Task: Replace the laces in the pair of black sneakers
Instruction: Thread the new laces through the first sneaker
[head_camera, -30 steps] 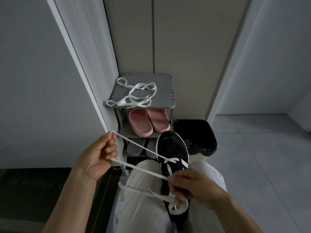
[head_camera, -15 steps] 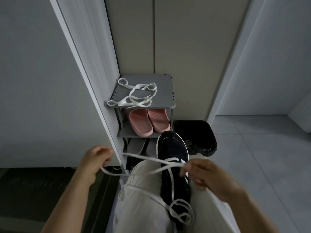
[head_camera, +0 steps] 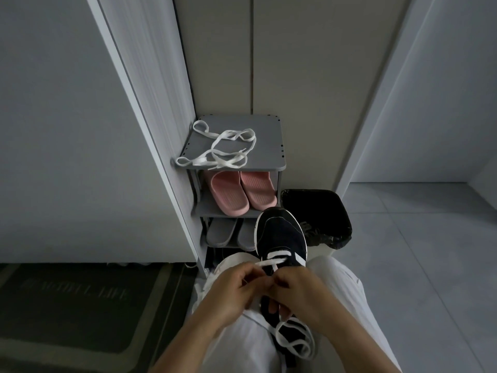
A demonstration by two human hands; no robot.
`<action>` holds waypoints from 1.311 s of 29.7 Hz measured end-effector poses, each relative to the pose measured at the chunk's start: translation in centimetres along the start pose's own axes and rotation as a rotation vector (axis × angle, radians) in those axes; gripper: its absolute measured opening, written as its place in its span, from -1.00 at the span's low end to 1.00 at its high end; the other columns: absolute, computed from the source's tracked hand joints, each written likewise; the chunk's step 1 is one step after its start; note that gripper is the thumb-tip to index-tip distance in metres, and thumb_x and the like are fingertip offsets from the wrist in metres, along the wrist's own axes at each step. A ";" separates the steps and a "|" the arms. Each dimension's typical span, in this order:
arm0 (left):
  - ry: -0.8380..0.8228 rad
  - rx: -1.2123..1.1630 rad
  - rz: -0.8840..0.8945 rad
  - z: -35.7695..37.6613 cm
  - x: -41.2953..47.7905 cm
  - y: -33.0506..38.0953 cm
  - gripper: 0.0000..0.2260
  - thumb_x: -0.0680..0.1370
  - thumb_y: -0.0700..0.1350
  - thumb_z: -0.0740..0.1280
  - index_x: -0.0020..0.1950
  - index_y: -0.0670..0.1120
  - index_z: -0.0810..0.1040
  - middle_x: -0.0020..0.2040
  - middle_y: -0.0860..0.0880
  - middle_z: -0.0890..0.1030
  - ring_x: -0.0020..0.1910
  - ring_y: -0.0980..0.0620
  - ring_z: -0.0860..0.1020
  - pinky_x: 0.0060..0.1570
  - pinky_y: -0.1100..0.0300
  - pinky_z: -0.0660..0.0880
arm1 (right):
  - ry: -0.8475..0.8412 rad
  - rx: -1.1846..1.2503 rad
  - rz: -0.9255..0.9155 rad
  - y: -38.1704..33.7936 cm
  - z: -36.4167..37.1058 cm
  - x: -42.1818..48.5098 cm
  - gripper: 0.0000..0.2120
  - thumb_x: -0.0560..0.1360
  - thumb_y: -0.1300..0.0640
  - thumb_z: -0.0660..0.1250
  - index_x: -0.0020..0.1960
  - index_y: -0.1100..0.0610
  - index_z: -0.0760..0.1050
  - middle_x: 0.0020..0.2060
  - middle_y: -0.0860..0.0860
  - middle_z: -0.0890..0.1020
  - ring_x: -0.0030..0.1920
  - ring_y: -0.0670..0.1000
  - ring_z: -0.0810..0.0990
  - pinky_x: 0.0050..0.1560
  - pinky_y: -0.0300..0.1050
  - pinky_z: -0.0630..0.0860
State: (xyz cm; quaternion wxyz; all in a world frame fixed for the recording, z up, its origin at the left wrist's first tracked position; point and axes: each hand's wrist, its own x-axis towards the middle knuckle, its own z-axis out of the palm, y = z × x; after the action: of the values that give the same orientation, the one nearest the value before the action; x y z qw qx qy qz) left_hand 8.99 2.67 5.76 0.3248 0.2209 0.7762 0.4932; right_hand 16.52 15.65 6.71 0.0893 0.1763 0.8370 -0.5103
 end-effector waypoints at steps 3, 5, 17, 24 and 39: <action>0.053 -0.016 -0.051 -0.4 0.2 -0.8 -0.94 0.49 -0.14 0.37 -0.16 -0.05 0.63 -0.24 0.03 0.63 -0.27 0.22 0.55 -0.19 0.33 0.47 | 0.036 0.011 0.031 0.2 -0.5 0.0 -0.79 0.51 0.09 0.32 -0.24 0.16 0.56 -0.45 -0.02 0.61 -0.53 -0.16 0.49 -0.44 -0.35 0.40; 0.038 -0.042 -0.065 -0.6 0.0 -1.0 -0.94 0.47 -0.17 0.40 -0.19 -0.05 0.65 -0.27 0.07 0.65 -0.28 0.27 0.56 -0.23 0.46 0.44 | -0.004 0.094 0.050 0.5 -0.3 0.0 -0.83 0.52 0.13 0.31 -0.20 0.17 0.57 -0.45 -0.03 0.61 -0.51 -0.14 0.51 -0.40 -0.32 0.43; 0.340 -0.193 -0.042 0.5 1.7 -1.8 -0.89 0.45 -0.23 0.41 -0.20 -0.04 0.68 -0.27 0.07 0.68 -0.26 0.23 0.60 -0.25 0.49 0.45 | 0.412 -0.337 0.027 0.8 1.7 1.0 -0.82 0.50 -0.08 0.28 0.02 -0.05 0.59 -0.18 -0.08 0.67 -0.12 -0.05 0.60 -0.14 -0.19 0.45; 0.397 -0.035 0.025 1.1 2.1 -2.1 -0.91 0.46 -0.15 0.41 -0.25 -0.04 0.67 -0.29 0.08 0.65 -0.24 0.20 0.58 -0.17 0.30 0.48 | 0.423 0.060 0.091 1.7 2.1 1.2 -0.90 0.44 0.06 0.40 -0.06 -0.08 0.62 -0.24 -0.13 0.66 -0.17 -0.15 0.61 -0.04 -0.12 0.55; 0.342 -0.021 0.090 1.5 2.4 -1.8 -0.83 0.48 -0.22 0.37 -0.28 -0.02 0.61 -0.34 0.13 0.61 -0.25 0.31 0.55 -0.23 0.51 0.39 | 0.382 0.390 0.061 2.2 2.0 1.1 -0.77 0.50 0.25 0.32 -0.19 -0.06 0.57 -0.39 -0.06 0.66 -0.36 -0.12 0.62 -0.29 -0.29 0.52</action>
State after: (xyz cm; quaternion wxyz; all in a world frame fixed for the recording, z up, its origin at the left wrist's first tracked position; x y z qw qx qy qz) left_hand 8.38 4.42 3.01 0.1679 0.1648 0.8044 0.5455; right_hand 16.26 15.02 3.61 -0.0904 0.3086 0.7188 -0.6163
